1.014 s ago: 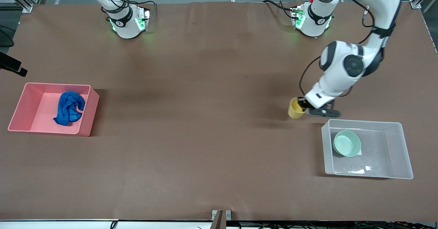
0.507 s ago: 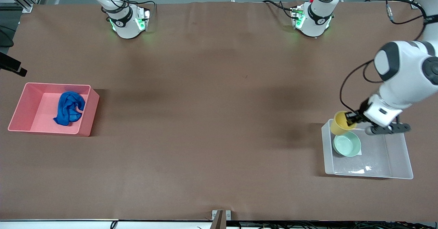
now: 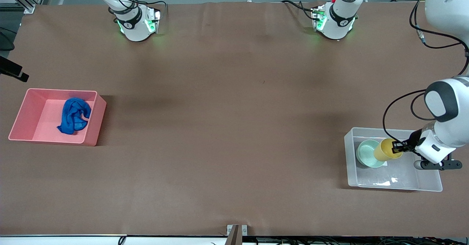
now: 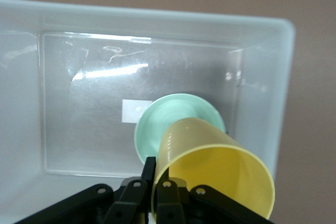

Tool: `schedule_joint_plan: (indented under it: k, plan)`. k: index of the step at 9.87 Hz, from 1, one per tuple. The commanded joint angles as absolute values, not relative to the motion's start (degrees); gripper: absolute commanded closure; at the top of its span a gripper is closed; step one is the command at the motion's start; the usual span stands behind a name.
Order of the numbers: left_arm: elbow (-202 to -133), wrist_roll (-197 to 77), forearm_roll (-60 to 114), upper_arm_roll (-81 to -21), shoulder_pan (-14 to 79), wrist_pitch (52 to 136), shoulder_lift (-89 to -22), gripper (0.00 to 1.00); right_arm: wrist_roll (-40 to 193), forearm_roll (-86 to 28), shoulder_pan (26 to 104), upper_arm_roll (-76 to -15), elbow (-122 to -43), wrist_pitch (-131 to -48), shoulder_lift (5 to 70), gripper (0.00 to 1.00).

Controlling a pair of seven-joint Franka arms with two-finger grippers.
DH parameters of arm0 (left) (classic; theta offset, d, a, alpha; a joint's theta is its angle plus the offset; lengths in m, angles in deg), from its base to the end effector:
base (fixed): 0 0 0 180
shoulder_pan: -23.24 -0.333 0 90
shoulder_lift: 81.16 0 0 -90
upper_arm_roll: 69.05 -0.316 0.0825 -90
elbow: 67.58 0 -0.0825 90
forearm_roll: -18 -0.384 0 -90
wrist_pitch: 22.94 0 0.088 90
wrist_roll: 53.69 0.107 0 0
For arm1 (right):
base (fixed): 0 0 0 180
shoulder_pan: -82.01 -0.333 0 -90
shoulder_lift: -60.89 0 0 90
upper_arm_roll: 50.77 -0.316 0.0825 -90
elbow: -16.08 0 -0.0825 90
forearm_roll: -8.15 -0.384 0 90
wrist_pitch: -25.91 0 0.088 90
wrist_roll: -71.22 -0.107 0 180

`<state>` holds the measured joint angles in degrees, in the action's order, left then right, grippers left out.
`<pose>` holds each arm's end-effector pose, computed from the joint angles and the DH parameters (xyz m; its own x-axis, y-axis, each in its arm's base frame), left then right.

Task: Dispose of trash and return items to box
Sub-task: 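Grasp the yellow cup with the left gripper and carry it over the bowl, then lower the yellow cup into the green bowl and open the left gripper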

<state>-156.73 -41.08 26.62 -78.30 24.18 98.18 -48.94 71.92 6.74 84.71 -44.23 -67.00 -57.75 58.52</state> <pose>0.6926 0.0777 0.3235 0.9997 -0.0218 0.0125 -0.0223 -0.9989 0.0415 0.5498 -0.0850 0.6485 0.9888 -0.1458 -0.0307 -0.1464 -0.9890 -0.0202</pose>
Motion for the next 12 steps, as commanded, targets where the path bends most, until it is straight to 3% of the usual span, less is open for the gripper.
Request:
schedule_joint_plan:
  k: [1,4,7,8,9,11,12]
  plan:
    - [-154.9,-38.8,27.3,-79.5,24.6,97.1,-44.0,1.00,72.5,7.1,84.8,-44.3,-66.7,-57.2,58.4,0.00]
    - [-156.2,-39.0,27.8,-79.5,24.6,97.1,-42.3,0.99,72.7,7.1,84.9,-44.2,-66.7,-57.2,58.4,0.00]
    - [-156.1,-39.1,27.9,-79.4,24.7,97.7,-40.2,0.89,72.7,7.1,84.9,-44.2,-66.8,-57.2,58.5,0.00]
    - [-156.0,-39.1,27.9,-79.3,24.7,97.9,-40.4,0.51,72.7,7.1,85.0,-44.2,-66.8,-57.2,58.4,0.00]
    - [-156.0,-39.1,27.1,-79.3,25.3,98.7,-40.8,0.27,72.7,7.1,85.1,-44.2,-66.8,-57.2,58.4,0.00]
    - [-155.9,-39.0,27.1,-79.2,25.2,98.7,-44.5,0.06,72.7,7.1,85.1,-44.2,-66.8,-57.1,58.4,0.00]
    - [-156.1,-39.5,27.1,-79.0,25.3,98.3,-48.3,0.02,72.7,7.1,85.1,-44.2,-66.8,-57.1,58.4,0.00]
